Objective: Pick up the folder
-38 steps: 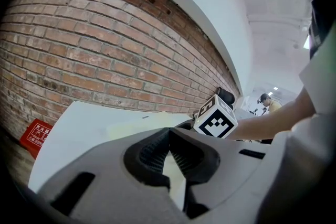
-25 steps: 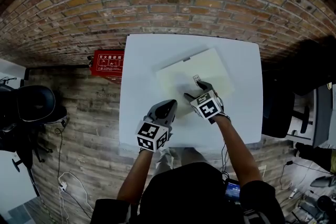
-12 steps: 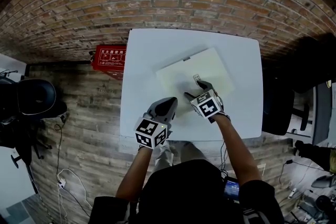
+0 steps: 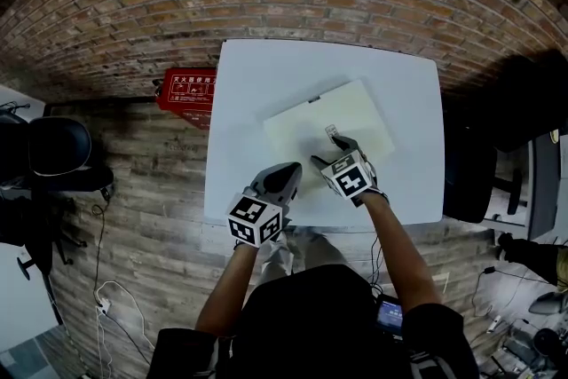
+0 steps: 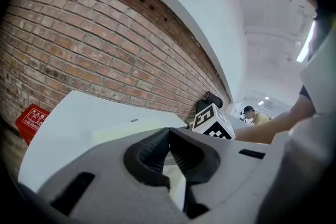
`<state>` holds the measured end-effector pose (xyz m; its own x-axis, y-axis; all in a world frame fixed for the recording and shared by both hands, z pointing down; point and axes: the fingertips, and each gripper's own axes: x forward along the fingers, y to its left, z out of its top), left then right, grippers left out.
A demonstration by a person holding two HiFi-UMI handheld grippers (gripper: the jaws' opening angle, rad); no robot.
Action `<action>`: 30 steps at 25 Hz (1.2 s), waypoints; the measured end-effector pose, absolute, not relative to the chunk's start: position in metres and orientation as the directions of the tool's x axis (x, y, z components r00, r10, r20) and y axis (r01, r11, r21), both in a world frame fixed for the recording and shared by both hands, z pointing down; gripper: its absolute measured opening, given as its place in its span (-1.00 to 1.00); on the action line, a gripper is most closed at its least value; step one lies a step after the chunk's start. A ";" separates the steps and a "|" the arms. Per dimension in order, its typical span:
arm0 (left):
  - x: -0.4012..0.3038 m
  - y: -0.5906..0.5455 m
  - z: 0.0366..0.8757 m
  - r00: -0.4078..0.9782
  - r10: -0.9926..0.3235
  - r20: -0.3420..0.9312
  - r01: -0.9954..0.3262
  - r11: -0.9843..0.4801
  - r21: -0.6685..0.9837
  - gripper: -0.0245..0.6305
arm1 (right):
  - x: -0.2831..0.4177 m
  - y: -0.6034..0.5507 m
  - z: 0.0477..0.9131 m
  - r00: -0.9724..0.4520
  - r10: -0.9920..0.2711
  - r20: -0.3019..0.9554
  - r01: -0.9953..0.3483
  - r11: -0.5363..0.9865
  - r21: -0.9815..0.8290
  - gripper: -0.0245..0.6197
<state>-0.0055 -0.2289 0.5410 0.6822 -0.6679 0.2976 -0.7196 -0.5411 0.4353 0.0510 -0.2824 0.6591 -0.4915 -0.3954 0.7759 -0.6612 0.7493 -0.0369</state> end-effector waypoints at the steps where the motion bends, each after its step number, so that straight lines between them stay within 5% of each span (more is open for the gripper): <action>1: -0.006 -0.226 0.542 0.683 -0.668 0.297 -0.718 -0.539 0.440 -0.89 | 0.051 -0.279 0.659 -0.491 -0.393 0.778 -0.660 0.750 -0.037 0.00; 17: -0.012 -0.171 0.552 0.740 -0.630 0.235 -0.635 -0.540 0.552 -0.89 | 0.046 -0.231 0.660 -0.490 -0.390 0.779 -0.658 0.752 -0.037 0.00; 21: -0.013 -0.155 0.557 0.759 -0.613 0.218 -0.599 -0.528 0.602 -0.57 | 0.044 -0.216 0.658 -0.492 -0.385 0.781 -0.661 0.749 -0.047 0.00; 30: -0.020 -0.119 0.577 0.782 -0.585 0.213 -0.554 -0.498 0.667 -0.40 | 0.042 -0.195 0.663 -0.494 -0.401 0.772 -0.655 0.755 -0.026 0.00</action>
<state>-0.0195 -0.1189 0.5766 0.7825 -0.5850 0.2134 -0.5542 -0.4980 0.6670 0.0421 -0.1952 0.6626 -0.4937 -0.4013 0.7715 -0.6547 0.7555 -0.0260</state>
